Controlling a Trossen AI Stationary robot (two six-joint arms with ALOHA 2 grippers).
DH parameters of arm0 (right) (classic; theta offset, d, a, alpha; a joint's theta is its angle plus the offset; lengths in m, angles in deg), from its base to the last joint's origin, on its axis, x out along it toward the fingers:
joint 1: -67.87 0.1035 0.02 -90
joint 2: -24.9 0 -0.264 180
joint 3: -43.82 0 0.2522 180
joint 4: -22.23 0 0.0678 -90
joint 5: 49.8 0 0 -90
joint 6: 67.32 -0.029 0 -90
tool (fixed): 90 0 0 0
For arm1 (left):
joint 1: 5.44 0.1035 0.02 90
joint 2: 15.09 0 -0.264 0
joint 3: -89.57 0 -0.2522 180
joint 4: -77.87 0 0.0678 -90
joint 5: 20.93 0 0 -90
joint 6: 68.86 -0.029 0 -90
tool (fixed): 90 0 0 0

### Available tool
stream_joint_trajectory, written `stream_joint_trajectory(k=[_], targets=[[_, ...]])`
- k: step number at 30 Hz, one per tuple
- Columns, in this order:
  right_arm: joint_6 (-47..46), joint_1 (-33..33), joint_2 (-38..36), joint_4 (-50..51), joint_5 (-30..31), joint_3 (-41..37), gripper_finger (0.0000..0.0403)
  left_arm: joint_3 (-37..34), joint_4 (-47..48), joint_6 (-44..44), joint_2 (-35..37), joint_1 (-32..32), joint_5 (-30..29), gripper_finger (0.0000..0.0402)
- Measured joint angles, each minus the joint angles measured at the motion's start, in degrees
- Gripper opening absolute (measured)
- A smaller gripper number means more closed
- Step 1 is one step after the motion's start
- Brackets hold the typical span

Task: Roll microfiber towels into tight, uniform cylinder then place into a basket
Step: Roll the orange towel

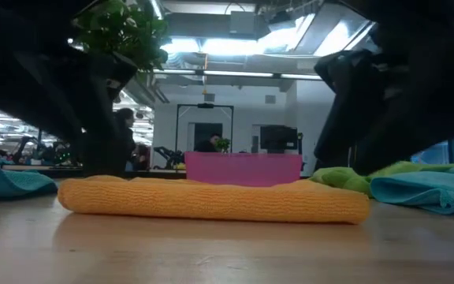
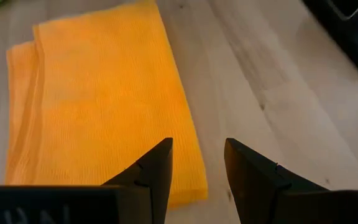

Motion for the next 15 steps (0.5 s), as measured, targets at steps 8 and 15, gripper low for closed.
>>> stream_joint_trajectory(k=[8, 15], targets=[[0.28, 0.38, 0.0, -3.41, 2.69, -3.71, 0.0197, 2.46, -0.1, -0.56, -7.13, 0.73, -0.41, 0.0135], [0.3, 0.4, 0.0, -4.65, 2.71, -4.53, 0.0197, 2.66, 0.29, -0.47, -9.48, 1.14, -0.71, 0.0135]])
